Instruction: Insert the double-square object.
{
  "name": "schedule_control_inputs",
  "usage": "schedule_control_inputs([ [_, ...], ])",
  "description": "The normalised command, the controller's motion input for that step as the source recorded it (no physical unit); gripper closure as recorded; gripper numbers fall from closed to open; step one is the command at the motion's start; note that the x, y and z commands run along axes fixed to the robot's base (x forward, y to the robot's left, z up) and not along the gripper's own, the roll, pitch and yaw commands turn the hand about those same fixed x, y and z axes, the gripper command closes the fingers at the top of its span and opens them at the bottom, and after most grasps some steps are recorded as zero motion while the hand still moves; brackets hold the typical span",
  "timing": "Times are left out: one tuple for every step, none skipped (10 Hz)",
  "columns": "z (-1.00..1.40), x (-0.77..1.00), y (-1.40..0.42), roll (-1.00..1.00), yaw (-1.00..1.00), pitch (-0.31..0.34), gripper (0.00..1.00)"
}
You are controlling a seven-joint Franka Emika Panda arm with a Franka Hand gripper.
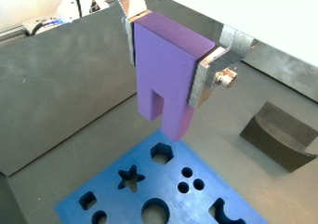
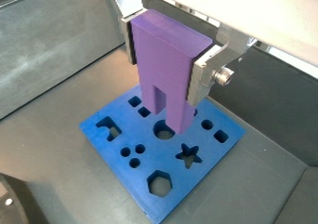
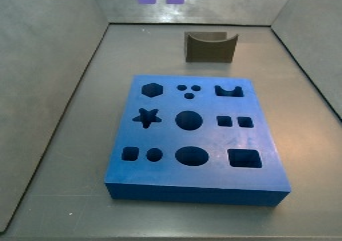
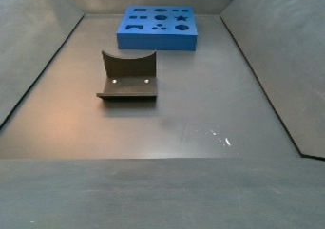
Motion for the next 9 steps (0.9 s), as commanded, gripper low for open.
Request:
schedule_control_inputs([
  [-1.00, 0.50, -0.58, 0.05, -0.20, -0.129, 1.00],
  [-1.00, 0.57, -0.55, 0.06, -0.20, -0.084, 1.00],
  [-0.97, 0.67, -0.51, 0.13, -0.15, 0.006, 1.00],
  [-0.79, 0.65, -0.48, 0.22, -0.10, 0.061, 1.00],
  [-0.63, 0.63, -0.39, 0.30, -0.11, 0.126, 1.00],
  [-0.46, 0.57, -0.32, 0.37, -0.15, 0.194, 1.00],
  [-0.39, 0.57, -0.29, 0.40, -0.14, 0.196, 1.00],
  [-0.71, 0.85, -0.29, 0.24, -0.06, 0.054, 1.00],
  [-0.31, 0.95, -0.15, 0.11, -0.01, 0.000, 1.00],
])
